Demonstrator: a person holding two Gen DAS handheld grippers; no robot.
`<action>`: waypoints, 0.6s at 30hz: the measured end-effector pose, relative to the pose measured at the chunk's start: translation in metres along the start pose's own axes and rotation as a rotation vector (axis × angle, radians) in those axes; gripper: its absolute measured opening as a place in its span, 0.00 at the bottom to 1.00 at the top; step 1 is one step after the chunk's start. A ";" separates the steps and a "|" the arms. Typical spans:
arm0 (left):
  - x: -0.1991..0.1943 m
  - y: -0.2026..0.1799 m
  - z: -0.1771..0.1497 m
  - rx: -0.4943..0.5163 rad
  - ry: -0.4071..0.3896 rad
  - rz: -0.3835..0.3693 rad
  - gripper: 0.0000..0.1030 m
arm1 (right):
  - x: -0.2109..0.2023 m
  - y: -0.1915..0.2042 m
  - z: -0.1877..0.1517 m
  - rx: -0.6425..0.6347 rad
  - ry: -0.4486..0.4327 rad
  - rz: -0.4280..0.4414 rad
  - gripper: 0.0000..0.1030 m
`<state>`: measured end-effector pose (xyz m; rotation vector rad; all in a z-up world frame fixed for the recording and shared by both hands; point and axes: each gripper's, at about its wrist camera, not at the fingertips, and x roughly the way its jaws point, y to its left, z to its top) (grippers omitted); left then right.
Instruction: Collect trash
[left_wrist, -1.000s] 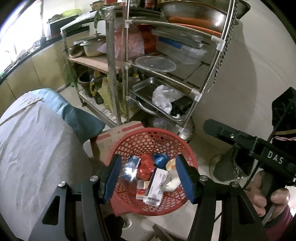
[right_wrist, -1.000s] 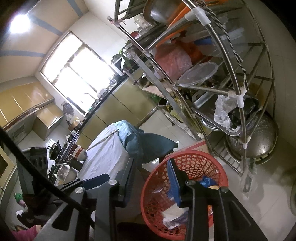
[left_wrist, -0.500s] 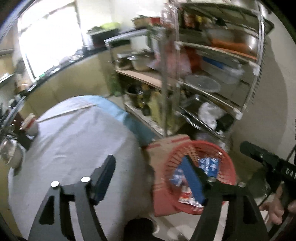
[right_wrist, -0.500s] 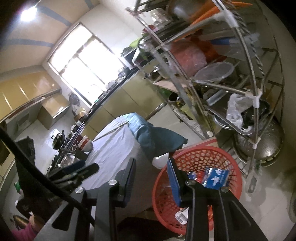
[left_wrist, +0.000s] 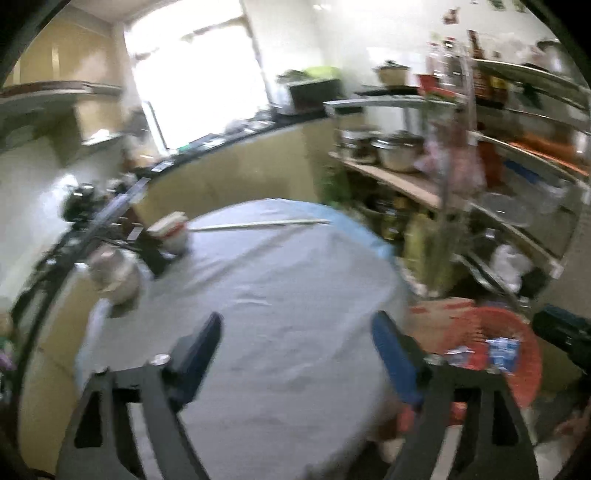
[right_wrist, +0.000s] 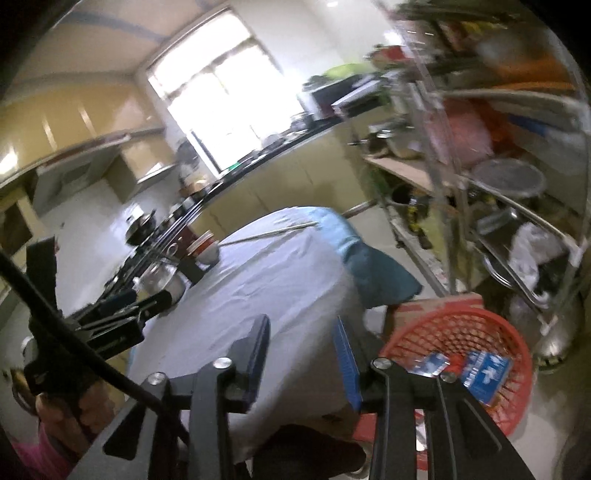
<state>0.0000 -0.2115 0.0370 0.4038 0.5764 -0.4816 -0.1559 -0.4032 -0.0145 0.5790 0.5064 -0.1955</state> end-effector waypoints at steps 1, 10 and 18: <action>-0.004 0.012 -0.003 -0.015 -0.019 0.037 0.88 | 0.004 0.009 0.000 -0.016 -0.003 0.013 0.61; -0.015 0.091 -0.028 -0.150 0.002 0.128 0.89 | 0.036 0.099 -0.001 -0.172 0.017 0.107 0.61; -0.025 0.147 -0.060 -0.255 0.045 0.231 0.88 | 0.050 0.160 -0.013 -0.309 0.007 0.097 0.61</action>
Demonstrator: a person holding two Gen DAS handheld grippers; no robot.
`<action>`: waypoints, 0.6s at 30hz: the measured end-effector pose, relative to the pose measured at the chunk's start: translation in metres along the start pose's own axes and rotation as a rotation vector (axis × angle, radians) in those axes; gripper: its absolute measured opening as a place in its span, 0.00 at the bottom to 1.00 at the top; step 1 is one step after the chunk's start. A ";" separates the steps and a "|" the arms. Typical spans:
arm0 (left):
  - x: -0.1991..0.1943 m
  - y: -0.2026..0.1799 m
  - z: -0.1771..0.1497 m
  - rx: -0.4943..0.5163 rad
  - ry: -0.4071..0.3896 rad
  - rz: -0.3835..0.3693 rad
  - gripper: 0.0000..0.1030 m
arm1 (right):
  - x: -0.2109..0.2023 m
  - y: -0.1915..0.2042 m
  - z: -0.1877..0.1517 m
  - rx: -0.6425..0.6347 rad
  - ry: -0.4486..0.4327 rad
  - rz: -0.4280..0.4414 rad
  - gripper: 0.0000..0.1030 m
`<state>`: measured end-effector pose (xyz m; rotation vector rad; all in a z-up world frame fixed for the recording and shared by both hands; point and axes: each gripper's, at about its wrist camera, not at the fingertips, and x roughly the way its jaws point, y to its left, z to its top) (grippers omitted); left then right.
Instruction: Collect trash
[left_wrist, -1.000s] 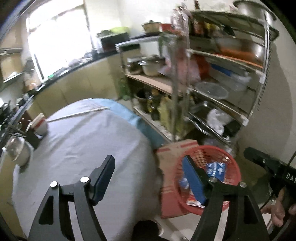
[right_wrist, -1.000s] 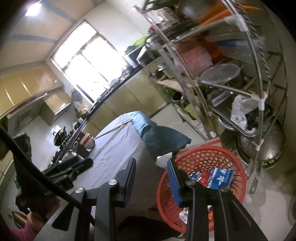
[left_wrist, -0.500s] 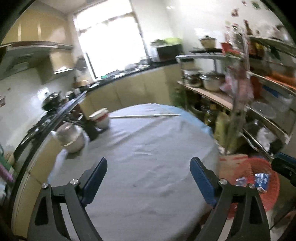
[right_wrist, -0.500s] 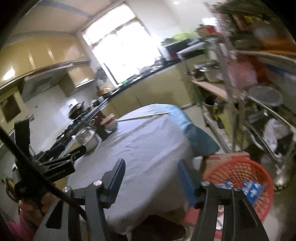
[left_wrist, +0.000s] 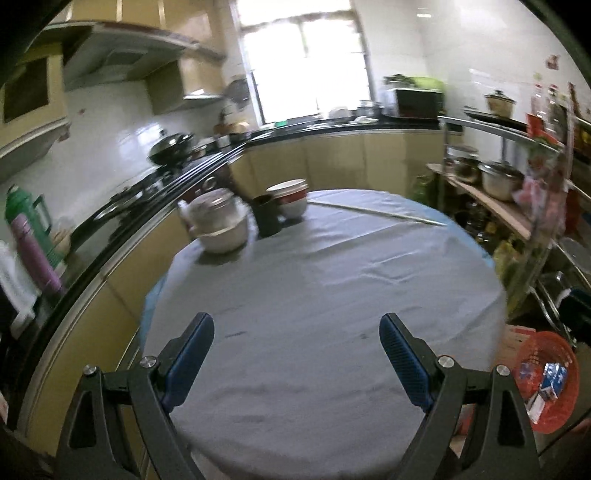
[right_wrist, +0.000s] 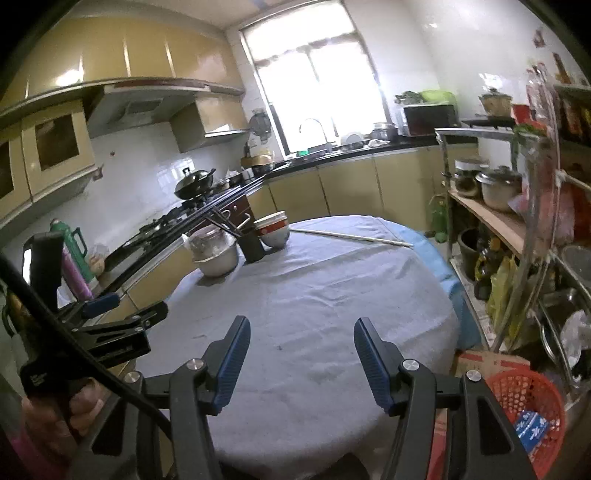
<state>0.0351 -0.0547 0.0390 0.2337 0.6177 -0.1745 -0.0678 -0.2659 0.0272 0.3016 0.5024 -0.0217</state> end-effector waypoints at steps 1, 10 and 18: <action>0.001 0.008 -0.003 -0.014 0.007 0.016 0.89 | 0.001 0.005 0.001 -0.009 0.001 0.000 0.61; -0.010 0.024 -0.018 -0.042 0.027 0.021 0.89 | -0.010 0.019 -0.005 -0.030 -0.021 -0.023 0.61; -0.038 -0.002 -0.023 0.001 0.011 -0.063 0.89 | -0.053 0.000 -0.023 -0.006 -0.058 -0.107 0.61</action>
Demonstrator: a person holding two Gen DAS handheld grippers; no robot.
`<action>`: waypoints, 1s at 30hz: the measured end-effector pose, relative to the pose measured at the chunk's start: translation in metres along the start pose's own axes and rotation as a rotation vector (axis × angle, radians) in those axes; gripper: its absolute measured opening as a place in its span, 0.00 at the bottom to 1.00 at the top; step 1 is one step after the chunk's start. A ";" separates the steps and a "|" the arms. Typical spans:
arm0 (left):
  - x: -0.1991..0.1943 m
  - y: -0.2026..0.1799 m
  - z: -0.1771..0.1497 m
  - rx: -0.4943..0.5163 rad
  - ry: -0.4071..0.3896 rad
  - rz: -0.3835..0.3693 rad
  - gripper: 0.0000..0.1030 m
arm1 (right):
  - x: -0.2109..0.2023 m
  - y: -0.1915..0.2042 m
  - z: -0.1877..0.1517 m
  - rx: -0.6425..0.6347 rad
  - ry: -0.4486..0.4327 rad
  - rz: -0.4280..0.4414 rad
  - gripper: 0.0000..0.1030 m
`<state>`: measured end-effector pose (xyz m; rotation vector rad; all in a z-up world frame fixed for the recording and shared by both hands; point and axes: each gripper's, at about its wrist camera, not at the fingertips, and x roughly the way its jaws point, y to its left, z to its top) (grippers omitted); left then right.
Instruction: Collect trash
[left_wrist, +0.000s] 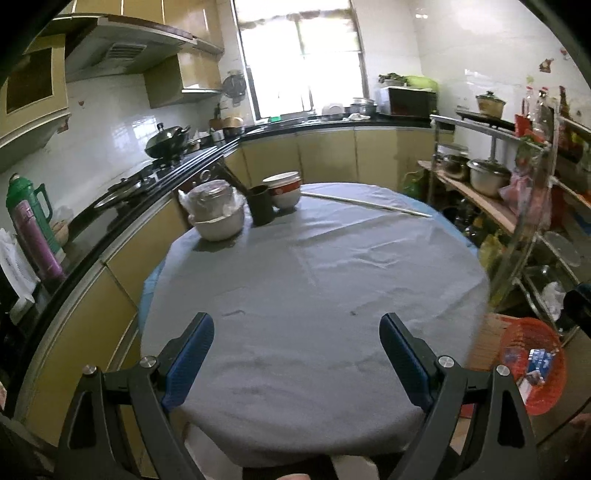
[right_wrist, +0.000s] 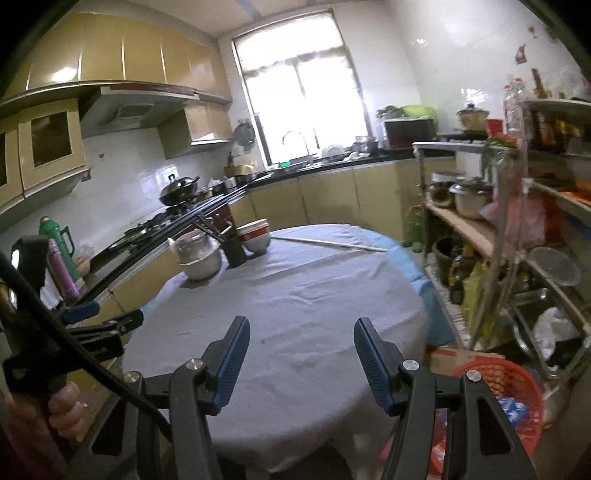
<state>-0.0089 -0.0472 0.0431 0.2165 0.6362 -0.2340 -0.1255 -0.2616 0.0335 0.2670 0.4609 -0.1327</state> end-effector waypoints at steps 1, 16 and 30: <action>-0.004 -0.002 -0.001 -0.004 -0.002 -0.007 0.89 | -0.006 0.000 0.000 -0.006 -0.008 -0.004 0.61; -0.037 0.030 -0.020 -0.103 -0.014 0.136 0.89 | -0.023 0.045 -0.002 -0.097 -0.057 0.099 0.61; -0.027 0.060 -0.061 -0.185 0.066 0.172 0.89 | 0.010 0.087 -0.012 -0.101 0.018 0.185 0.61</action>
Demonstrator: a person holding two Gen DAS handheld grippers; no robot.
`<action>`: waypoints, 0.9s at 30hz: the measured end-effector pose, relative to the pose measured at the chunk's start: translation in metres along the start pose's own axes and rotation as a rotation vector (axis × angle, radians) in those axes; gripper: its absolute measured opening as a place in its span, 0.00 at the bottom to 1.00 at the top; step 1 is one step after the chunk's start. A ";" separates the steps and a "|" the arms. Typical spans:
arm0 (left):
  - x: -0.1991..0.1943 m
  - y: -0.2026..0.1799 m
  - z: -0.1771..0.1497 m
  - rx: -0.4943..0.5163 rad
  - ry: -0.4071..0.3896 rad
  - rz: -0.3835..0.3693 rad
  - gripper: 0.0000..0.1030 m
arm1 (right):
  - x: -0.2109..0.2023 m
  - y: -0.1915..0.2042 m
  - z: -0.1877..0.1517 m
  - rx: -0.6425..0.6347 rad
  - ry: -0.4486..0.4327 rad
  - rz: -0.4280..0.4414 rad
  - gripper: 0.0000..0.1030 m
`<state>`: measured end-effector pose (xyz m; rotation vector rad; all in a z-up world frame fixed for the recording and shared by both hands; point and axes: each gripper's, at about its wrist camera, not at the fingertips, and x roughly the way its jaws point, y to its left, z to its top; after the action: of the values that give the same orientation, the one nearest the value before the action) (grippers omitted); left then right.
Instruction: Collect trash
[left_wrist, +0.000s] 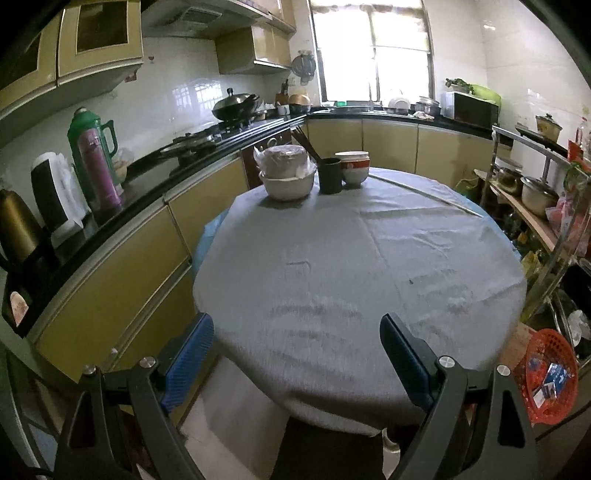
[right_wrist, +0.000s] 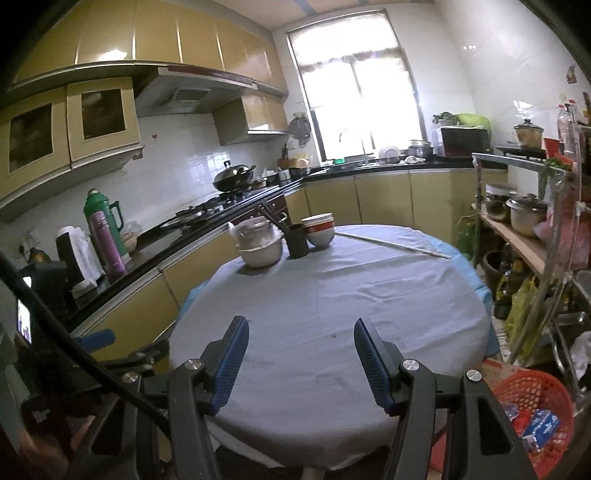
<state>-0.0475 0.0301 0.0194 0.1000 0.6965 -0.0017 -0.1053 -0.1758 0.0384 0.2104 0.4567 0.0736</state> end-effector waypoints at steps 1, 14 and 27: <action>0.000 0.001 -0.002 -0.003 0.000 -0.001 0.89 | 0.001 0.003 -0.001 -0.008 -0.002 -0.005 0.61; 0.000 0.014 -0.015 -0.031 -0.005 0.023 0.89 | 0.013 0.018 -0.028 -0.013 0.040 -0.057 0.61; 0.009 0.015 -0.032 -0.039 0.038 0.020 0.89 | 0.032 0.023 -0.056 -0.026 0.132 -0.056 0.61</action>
<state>-0.0606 0.0487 -0.0100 0.0701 0.7332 0.0334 -0.1027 -0.1397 -0.0196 0.1674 0.5925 0.0391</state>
